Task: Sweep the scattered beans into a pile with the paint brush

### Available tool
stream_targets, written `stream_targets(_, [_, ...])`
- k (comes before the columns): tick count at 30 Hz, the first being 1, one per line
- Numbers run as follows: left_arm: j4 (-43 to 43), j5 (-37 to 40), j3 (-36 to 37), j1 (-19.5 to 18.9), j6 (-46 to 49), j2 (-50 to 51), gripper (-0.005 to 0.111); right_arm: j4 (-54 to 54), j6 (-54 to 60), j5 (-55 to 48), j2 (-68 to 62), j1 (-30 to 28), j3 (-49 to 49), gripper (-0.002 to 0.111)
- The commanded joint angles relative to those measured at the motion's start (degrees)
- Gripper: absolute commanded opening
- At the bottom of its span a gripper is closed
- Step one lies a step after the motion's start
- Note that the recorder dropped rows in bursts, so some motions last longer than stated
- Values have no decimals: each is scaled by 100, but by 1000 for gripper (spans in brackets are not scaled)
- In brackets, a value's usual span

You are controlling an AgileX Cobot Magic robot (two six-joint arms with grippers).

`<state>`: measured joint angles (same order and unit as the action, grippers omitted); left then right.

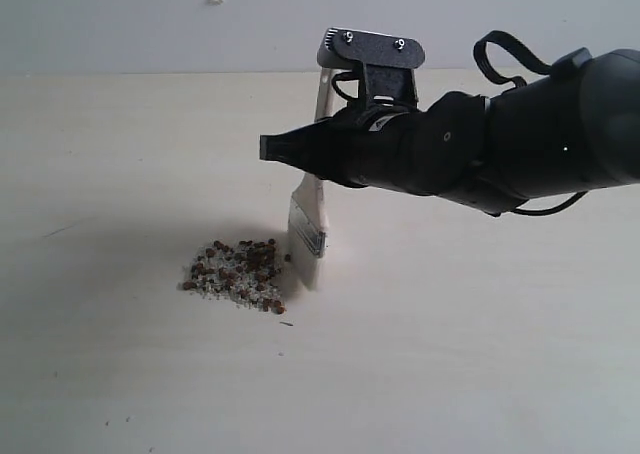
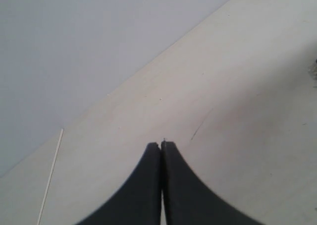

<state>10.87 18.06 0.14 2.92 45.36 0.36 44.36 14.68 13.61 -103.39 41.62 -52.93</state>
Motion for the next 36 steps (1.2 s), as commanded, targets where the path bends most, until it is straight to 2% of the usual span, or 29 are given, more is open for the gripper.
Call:
stream_targets(1, [44, -43, -14, -4, -53, -36, 0, -31, -126, 392, 31, 250, -5, 0])
stream_targets(10, [44, -43, -14, -4, -53, -36, 0, 609, 1167, 408, 648, 297, -5, 0])
stream_targets(14, [44, -43, -14, -4, -53, -36, 0, 1648, 2502, 298, 1029, 297, -5, 0])
stream_targets(16, [44, -43, -14, -4, -53, -36, 0, 3147, 4117, 291, 1305, 297, -5, 0])
stream_targets(17, [44, -43, -14, -4, -53, -36, 0, 4279, 5940, 241, 1526, 297, -5, 0])
stream_targets(18, [44, -43, -14, -4, -53, -36, 0, 5139, 6935, 241, 1633, 268, -5, 0])
stream_targets(19, [44, -43, -14, -4, -53, -36, 0, 5558, 7899, 300, 1815, 189, 62, 0])
stream_targets(23, [44, -43, -14, -4, -53, -36, 0, 5558, 7974, 149, 2144, -166, 270, 0])
stream_targets(25, [44, -43, -14, -4, -53, -36, 0, 5558, 8745, 127, 2181, -267, 282, 0])
stream_targets(26, [44, -43, -14, -4, -53, -36, 0, 5558, 9947, 522, 2181, -279, 282, 0])
stream_targets(27, [44, -43, -14, -4, -53, -36, 0, 5558, 10538, 866, 2171, -279, 282, 0])
stream_targets(29, [44, -43, -14, -4, -53, -36, 0, 5382, 10661, 2289, 2150, -354, 282, 0])
stream_targets(31, [44, -43, -14, -4, -53, -36, 0, 5273, 10661, 3008, 2143, -542, 282, 0])
stream_targets(36, [44, -43, -14, -4, -53, -36, 0, 5558, 10661, 3637, 2068, -1435, 330, 0])
